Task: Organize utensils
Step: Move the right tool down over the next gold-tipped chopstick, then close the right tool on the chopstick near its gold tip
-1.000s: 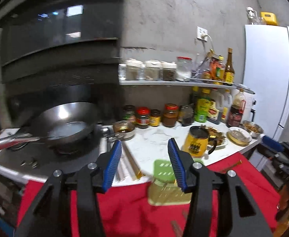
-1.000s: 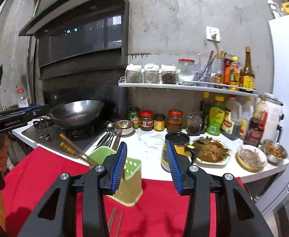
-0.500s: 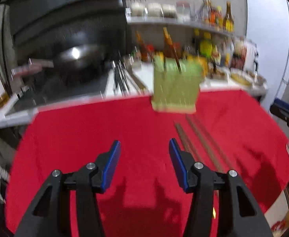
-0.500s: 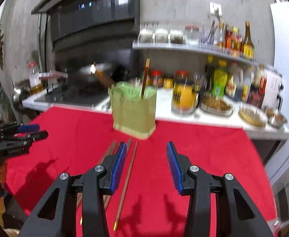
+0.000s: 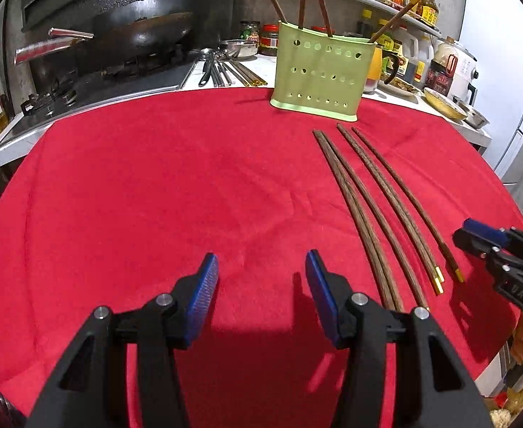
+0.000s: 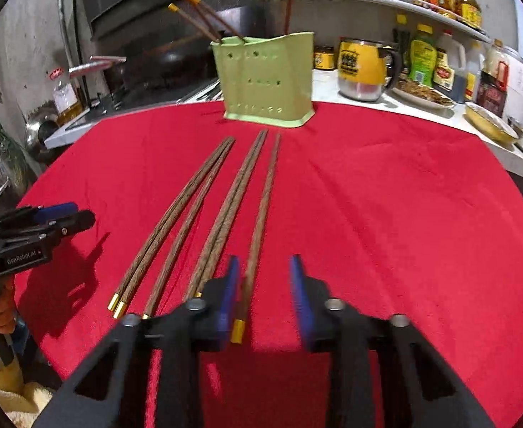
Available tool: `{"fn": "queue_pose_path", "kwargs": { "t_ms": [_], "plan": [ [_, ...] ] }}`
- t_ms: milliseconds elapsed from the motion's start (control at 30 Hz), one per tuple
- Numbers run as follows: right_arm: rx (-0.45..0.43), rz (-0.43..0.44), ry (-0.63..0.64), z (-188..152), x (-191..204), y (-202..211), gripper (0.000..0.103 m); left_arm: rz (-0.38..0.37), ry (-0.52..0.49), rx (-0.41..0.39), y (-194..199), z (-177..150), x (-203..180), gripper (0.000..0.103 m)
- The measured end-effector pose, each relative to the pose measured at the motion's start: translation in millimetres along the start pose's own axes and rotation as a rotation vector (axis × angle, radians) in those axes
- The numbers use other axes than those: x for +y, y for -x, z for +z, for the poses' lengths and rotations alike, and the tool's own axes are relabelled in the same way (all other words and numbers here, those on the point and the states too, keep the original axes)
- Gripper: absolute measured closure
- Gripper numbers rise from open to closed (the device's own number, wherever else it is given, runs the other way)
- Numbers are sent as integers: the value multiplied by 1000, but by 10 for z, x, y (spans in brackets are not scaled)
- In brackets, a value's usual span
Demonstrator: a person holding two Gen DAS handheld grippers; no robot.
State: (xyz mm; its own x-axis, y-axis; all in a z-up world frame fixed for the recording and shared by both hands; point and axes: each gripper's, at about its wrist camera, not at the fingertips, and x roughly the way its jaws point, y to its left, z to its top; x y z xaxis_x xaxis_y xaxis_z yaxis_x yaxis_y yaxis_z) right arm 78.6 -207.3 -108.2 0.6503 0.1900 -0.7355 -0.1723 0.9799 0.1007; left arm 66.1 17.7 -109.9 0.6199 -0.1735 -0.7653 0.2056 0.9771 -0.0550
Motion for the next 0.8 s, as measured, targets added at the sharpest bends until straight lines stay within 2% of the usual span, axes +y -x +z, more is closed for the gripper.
{"fn": "queue_pose_path", "kwargs": {
  "t_ms": [100, 233, 500, 700, 800],
  "plan": [
    [17, -3, 30, 39, 87, -97, 89, -12, 4, 3, -31, -3, 0, 53],
    [35, -23, 41, 81, 120, -197, 90, -41, 5, 12, -39, -16, -51, 53],
    [38, -60, 26, 49, 7, -212, 96, -179, -66, 28, -69, -18, -355, 54],
    [33, -125, -20, -30, -216, -107, 96, -195, -83, 72, -234, 32, -533, 55],
    [30, -126, -32, -66, -270, -69, 96, -144, -100, 84, -285, 42, -591, 57]
  ]
}}
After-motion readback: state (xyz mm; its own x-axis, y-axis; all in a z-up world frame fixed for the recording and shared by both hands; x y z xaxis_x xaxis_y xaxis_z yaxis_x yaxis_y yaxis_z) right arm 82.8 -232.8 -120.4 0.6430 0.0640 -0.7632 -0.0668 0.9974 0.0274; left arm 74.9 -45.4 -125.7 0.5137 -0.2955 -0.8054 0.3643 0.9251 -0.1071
